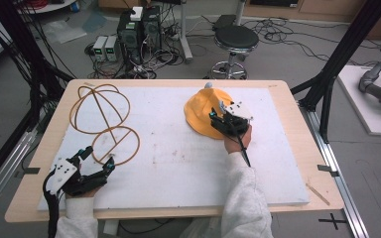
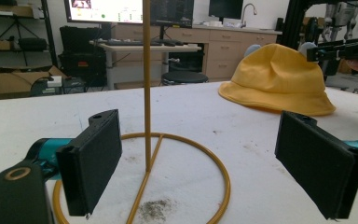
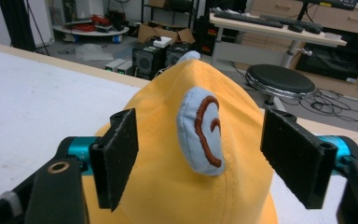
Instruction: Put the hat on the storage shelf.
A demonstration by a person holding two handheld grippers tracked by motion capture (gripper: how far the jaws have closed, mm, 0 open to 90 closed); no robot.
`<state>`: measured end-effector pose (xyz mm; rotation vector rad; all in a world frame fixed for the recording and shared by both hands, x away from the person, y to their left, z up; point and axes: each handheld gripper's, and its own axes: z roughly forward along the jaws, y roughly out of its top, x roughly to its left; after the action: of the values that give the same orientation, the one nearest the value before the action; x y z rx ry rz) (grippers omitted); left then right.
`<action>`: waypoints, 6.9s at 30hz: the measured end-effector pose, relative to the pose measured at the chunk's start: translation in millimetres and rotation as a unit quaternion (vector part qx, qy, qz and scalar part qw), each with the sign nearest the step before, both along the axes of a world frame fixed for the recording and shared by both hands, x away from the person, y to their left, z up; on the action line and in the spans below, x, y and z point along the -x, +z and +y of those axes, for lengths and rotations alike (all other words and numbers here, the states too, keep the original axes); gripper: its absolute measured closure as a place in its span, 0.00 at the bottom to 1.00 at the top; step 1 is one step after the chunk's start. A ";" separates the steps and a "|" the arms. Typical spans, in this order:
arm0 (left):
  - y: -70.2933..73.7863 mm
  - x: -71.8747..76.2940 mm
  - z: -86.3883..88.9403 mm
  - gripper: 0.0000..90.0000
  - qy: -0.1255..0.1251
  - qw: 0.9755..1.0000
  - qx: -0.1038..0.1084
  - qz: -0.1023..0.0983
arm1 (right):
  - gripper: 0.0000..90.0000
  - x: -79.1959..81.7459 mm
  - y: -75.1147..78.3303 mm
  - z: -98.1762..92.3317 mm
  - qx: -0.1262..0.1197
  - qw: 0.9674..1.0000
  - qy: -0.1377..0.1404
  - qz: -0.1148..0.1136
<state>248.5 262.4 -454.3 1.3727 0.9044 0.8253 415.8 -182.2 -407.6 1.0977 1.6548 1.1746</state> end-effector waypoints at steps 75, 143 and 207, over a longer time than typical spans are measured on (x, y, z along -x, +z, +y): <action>-0.4 0.9 -0.2 0.17 -0.001 1.000 0.000 -0.007 | 0.95 81.1 105.3 57.4 -0.202 0.928 0.067 -0.305; -1.2 3.6 1.3 0.16 -0.020 1.000 -0.001 -0.019 | 0.85 84.9 99.2 234.7 -0.229 0.907 0.272 -0.226; -1.2 4.9 -0.9 0.16 -0.017 0.999 -0.010 -0.025 | 0.14 102.4 94.8 61.2 -0.201 0.950 0.054 -0.234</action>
<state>243.6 261.6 -455.5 1.3762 0.8336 0.8413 313.4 -121.0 -312.8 0.8756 1.1450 1.7449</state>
